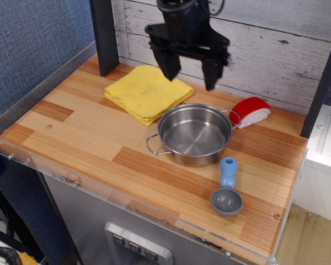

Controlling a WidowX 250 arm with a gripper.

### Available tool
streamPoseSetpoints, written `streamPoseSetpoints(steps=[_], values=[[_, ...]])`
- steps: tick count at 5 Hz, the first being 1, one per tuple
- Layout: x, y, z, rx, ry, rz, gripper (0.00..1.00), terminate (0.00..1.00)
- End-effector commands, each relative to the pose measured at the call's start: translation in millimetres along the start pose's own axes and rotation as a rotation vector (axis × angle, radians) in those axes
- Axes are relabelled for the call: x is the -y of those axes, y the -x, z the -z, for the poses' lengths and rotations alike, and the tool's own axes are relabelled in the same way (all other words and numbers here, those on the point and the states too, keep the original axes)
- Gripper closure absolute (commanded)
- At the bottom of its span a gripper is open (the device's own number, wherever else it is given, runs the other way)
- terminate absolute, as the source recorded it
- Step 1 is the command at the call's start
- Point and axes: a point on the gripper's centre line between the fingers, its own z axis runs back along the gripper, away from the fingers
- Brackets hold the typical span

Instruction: Place the scoop on the yellow cloth.

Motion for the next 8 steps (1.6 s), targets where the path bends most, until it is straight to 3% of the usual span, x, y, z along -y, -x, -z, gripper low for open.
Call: streamPoseSetpoints(steps=[1,2,4,6,7,8], values=[[51,31,-24,0.050,-0.023,-0.106,0.00,0.00],[78,48,-18,0.035,-0.029,-0.147,0.00,0.00],[97,65,8,0.009,-0.080,-0.231,0.00,0.00],[85,76,46,-0.046,-0.125,-0.224,0.00,0.00],[75,76,59,-0.047,-0.122,-0.225,0.00,0.00],[69,76,74,-0.012,-0.079,-0.279,0.00,0.00]])
